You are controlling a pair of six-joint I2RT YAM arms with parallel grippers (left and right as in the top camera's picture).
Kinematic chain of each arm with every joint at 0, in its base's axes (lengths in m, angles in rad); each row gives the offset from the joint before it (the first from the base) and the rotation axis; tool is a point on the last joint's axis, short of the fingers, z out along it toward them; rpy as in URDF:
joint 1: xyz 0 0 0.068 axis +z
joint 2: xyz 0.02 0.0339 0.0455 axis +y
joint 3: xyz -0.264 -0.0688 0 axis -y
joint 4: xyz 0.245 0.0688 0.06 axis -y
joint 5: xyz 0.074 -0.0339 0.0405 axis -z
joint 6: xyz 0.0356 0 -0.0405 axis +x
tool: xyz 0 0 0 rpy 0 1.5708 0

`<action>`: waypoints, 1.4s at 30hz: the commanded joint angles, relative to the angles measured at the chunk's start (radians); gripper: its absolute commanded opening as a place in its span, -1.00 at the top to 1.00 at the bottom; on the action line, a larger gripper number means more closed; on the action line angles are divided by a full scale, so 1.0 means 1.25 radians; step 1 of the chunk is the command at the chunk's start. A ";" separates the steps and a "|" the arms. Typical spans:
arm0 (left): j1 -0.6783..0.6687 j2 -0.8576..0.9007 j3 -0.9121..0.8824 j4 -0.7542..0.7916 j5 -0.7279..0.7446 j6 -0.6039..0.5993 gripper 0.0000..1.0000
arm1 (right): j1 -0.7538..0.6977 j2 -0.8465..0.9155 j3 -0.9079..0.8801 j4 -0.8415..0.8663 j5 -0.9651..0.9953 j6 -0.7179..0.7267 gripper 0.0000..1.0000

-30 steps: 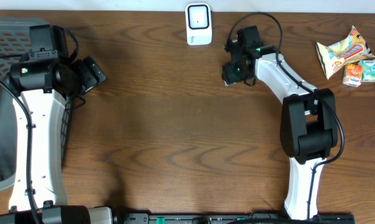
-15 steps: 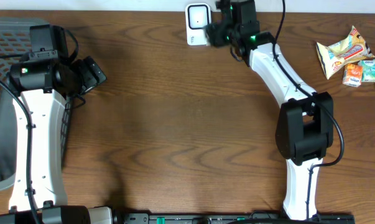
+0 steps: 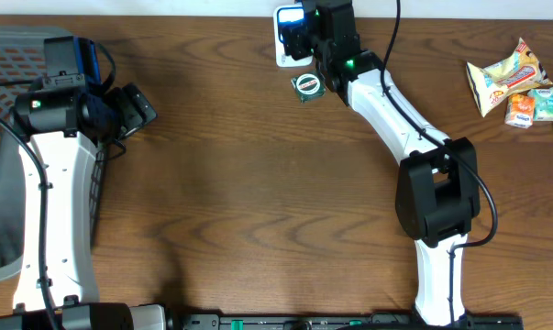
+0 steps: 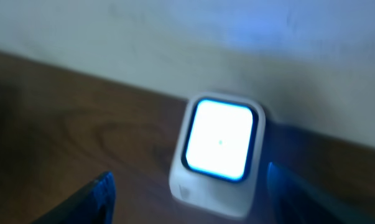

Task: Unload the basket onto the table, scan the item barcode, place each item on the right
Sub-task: 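Carry the tin left and raise it toward the scanner face, then hold the tin's printed face against the scanner window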

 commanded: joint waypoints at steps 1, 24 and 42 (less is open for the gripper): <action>0.001 0.000 0.005 -0.002 -0.005 -0.007 -0.96 | -0.003 0.021 0.011 -0.051 0.018 0.018 -0.56; 0.001 0.000 0.005 -0.002 -0.005 -0.007 -0.95 | -0.025 0.115 -0.007 -0.241 0.039 0.015 -0.99; 0.001 0.000 0.005 -0.002 -0.005 -0.007 -0.95 | -0.031 0.117 -0.143 -0.108 -0.028 0.015 -0.68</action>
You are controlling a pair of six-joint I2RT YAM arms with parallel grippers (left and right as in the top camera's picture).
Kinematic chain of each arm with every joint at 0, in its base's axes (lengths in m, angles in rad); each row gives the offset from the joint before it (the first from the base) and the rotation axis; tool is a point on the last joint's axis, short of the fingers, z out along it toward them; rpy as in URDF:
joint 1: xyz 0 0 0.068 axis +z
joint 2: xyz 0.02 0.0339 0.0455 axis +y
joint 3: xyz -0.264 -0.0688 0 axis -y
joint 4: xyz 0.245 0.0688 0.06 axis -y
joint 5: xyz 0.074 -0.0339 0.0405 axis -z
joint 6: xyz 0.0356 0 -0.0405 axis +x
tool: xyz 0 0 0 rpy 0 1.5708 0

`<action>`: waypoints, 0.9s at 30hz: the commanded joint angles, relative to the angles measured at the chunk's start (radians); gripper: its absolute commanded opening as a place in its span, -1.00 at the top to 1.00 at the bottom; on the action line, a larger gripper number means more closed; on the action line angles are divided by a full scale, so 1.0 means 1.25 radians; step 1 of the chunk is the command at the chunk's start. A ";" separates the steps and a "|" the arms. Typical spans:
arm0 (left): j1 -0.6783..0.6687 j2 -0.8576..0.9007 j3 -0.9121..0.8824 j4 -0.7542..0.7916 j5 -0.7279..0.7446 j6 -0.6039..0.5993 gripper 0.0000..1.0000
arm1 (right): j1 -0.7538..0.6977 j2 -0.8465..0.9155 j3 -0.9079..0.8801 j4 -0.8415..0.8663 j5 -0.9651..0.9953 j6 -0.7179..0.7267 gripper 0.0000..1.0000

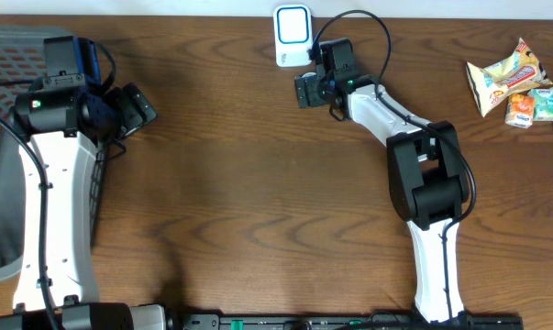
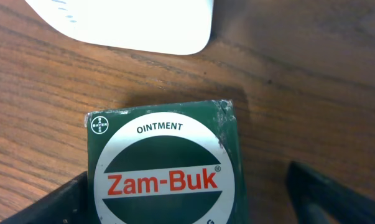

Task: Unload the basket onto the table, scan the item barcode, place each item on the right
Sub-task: 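Hold the tin's printed face against the scanner window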

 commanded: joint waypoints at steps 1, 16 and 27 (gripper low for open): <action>0.001 0.000 0.005 -0.002 -0.005 -0.007 -0.96 | 0.011 0.002 -0.028 -0.011 -0.028 0.003 -0.55; 0.001 0.000 0.005 -0.002 -0.005 -0.007 -0.95 | 0.011 -0.082 -0.024 -0.054 -0.058 0.063 -0.22; 0.001 0.000 0.005 -0.002 -0.005 -0.007 -0.96 | 0.006 -0.222 -0.024 -0.070 -0.215 0.244 -0.16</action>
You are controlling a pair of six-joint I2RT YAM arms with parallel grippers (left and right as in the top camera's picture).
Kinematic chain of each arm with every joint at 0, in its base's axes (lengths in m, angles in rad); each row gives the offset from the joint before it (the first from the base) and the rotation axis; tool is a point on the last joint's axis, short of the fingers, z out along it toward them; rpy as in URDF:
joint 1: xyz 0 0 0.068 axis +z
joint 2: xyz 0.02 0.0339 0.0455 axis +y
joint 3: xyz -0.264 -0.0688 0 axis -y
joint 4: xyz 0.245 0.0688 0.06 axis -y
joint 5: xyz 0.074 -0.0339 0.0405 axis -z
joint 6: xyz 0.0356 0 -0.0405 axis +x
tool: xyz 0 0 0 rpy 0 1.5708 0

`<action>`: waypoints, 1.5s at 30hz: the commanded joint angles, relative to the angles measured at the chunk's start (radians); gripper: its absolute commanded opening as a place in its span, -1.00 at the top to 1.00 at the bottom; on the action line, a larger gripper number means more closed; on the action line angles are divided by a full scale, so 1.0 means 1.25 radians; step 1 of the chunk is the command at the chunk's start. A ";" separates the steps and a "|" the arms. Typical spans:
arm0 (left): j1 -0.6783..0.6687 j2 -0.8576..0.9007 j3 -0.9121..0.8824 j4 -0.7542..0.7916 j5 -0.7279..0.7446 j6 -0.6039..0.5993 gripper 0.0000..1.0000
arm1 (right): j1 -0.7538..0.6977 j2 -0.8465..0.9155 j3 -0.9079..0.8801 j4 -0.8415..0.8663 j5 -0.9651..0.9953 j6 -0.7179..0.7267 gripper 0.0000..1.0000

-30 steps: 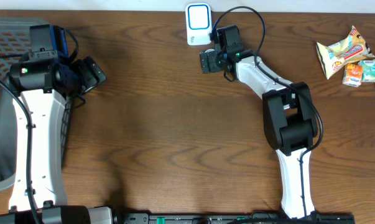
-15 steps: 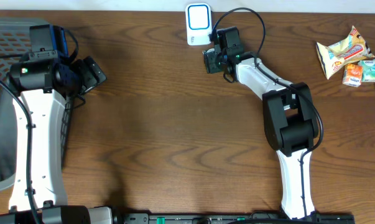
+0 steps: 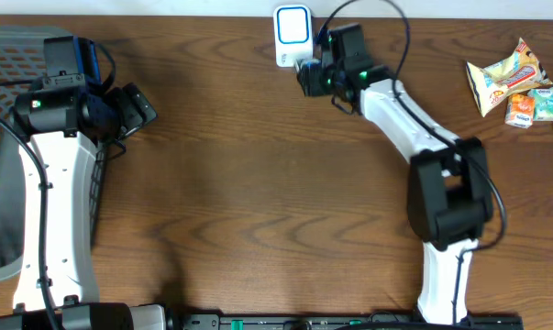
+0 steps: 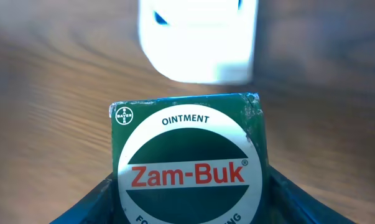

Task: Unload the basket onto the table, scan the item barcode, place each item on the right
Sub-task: 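Hold the tin's printed face against the scanner window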

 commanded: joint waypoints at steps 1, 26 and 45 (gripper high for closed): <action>0.001 0.000 0.005 -0.002 -0.005 -0.007 -0.95 | 0.005 -0.049 0.003 0.005 -0.125 0.168 -0.16; 0.001 0.000 0.005 -0.002 -0.005 -0.007 -0.95 | -0.034 0.132 0.004 0.535 -0.337 1.190 -0.20; 0.001 0.000 0.005 -0.002 -0.005 -0.007 -0.96 | -0.076 0.219 0.004 0.819 -0.396 1.433 -0.16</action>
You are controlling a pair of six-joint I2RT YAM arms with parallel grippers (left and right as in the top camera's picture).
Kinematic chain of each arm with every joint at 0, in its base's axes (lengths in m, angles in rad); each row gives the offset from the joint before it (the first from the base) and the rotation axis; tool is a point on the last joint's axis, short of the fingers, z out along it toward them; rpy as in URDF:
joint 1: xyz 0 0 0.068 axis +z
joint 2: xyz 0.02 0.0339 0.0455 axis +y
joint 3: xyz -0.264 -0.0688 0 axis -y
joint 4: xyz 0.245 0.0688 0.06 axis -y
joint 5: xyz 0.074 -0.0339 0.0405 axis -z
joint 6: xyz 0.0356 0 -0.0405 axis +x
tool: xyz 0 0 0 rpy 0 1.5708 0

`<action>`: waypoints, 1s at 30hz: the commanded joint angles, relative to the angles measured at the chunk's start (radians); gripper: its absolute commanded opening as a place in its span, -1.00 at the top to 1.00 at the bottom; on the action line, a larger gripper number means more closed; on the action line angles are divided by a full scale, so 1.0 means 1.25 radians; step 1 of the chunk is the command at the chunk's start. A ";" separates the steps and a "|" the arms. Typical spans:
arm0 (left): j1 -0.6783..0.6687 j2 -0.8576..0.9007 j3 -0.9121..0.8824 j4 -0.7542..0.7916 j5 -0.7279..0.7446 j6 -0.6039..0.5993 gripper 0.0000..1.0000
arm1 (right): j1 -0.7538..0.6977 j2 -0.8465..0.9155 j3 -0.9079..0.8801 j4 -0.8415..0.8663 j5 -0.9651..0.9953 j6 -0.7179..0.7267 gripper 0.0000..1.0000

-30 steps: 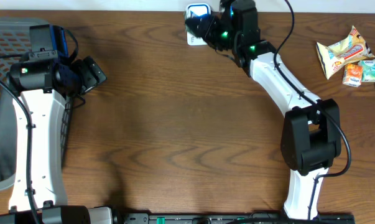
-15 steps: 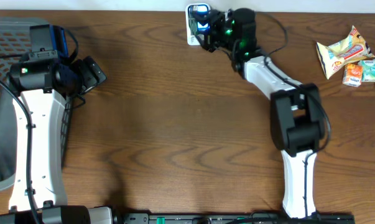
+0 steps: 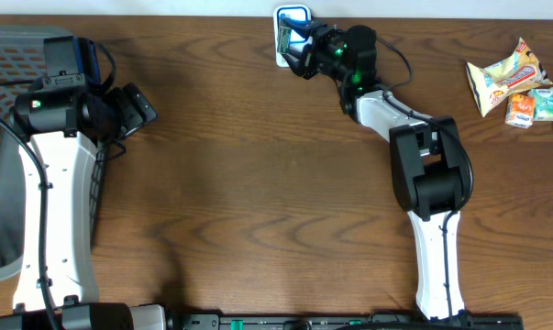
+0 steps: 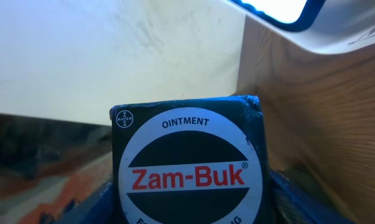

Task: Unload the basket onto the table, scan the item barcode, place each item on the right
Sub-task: 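Hold the tin's printed face against the scanner window, then carry the tin right and set it down beside the snack pile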

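Note:
My right gripper [image 3: 299, 48] is shut on a dark green Zam-Buk ointment box [image 4: 190, 168], its blue fingers [image 4: 91, 205] pressed against both sides. The wrist is rolled, so the box [image 3: 284, 38] stands on edge off the table, right in front of the white scanner [image 3: 293, 18]. The scanner's blue-lit window [image 4: 287, 7] shows at the top right of the right wrist view, close above the box. No barcode is visible on the box face I see. My left gripper [image 3: 137, 104] hangs at the far left, away from all this; its jaws are unclear.
A grey mesh basket [image 3: 1, 137] sits at the left edge under the left arm. Several snack packets [image 3: 519, 81] lie at the far right. The scanner stands against the table's back edge, with a pale wall [image 4: 112, 56] behind.
The right wrist has rolled and moved closer to the scanner. The box, held flat facing the scanner before, now stands on edge beside its lit window.
First my right gripper faced the lit scanner with nothing in it, the box lying on the table nearby. Then its open fingers stood either side of the box on the table. Then it held the box before the scanner, and now holds it turned at the window.

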 commanded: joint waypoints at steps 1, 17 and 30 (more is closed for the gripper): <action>0.001 0.000 0.005 -0.002 -0.005 -0.007 -0.96 | -0.025 -0.009 0.006 0.011 -0.016 0.030 -0.16; 0.001 0.000 0.005 -0.002 -0.005 -0.007 -0.95 | -0.169 -0.015 0.006 0.037 -0.095 -0.037 -0.14; 0.001 0.000 0.005 -0.002 -0.005 -0.007 -0.96 | -0.404 -0.023 0.006 0.036 -0.291 -0.115 -0.17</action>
